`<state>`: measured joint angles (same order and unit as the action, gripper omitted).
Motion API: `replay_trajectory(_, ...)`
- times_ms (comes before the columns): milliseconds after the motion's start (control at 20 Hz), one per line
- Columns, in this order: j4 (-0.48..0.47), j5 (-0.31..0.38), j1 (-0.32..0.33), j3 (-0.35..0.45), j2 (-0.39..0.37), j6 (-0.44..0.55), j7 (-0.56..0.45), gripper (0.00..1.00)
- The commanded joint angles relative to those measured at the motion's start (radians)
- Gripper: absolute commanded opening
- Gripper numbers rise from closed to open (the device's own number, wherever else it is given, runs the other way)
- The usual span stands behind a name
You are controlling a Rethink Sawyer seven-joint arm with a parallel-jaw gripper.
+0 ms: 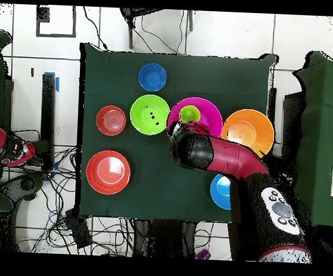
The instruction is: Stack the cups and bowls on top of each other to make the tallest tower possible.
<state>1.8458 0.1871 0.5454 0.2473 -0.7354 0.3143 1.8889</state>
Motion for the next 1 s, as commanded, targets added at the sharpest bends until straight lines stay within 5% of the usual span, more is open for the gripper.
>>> replay_trajectory(50, -0.014, -0.014, -0.041, 0.015, -0.031, 0.122, 0.062, 0.0)
replay_trajectory(1000, -0.085, -0.022, -0.032, 0.037, -0.015, 0.155, 0.036, 0.0)
